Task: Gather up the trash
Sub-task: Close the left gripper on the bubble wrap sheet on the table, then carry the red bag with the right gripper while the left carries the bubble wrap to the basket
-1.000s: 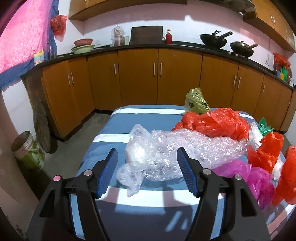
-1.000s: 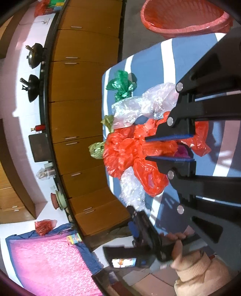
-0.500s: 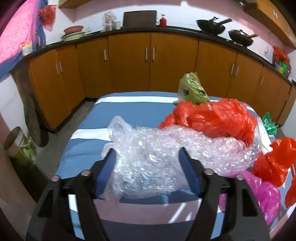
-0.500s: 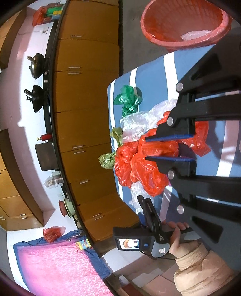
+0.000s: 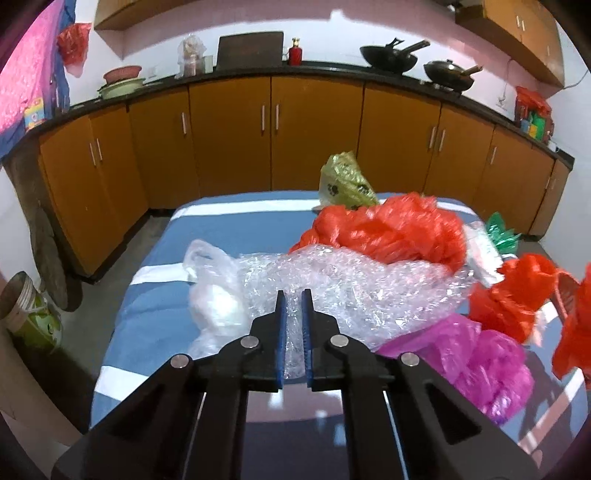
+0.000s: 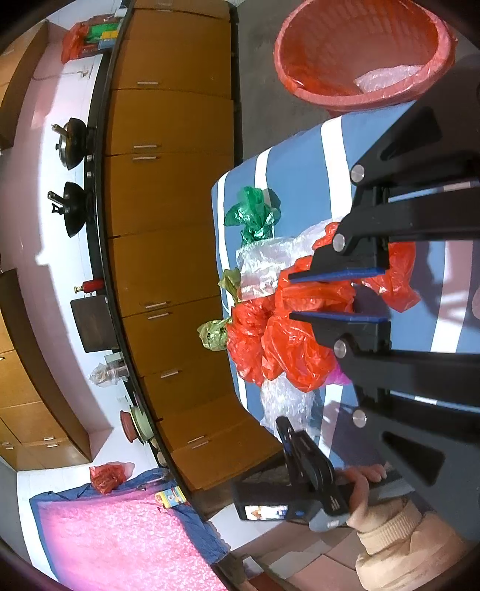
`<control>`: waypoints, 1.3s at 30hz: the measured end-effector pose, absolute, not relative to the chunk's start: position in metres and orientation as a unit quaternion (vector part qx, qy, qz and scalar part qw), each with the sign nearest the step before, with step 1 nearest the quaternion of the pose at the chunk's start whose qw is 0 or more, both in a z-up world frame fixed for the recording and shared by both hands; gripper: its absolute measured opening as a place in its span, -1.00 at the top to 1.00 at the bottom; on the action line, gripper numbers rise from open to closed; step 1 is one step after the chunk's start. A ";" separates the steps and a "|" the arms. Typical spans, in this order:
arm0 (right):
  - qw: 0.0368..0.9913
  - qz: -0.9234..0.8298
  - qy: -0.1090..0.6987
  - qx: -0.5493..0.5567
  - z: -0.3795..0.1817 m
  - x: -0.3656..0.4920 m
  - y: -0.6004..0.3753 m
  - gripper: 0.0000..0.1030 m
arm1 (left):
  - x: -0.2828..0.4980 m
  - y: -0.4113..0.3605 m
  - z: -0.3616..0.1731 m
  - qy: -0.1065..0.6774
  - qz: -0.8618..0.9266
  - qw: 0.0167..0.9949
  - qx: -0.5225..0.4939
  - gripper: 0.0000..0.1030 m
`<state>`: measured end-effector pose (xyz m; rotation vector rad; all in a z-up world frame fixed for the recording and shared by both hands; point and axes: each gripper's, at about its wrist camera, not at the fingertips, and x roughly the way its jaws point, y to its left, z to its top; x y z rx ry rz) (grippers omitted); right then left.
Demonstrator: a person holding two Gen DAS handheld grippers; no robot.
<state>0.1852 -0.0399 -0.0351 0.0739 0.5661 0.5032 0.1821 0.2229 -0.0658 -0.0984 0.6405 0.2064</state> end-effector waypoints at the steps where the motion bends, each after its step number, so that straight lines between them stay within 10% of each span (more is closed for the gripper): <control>1: 0.929 0.245 0.275 0.037 -0.035 0.185 -0.041 0.70 | 0.178 0.223 -0.062 0.310 0.100 0.944 -0.051 0.85; 39: 0.949 0.199 0.239 0.050 -0.016 0.168 -0.089 0.70 | 0.143 0.169 0.035 0.189 0.037 0.977 -0.087 0.86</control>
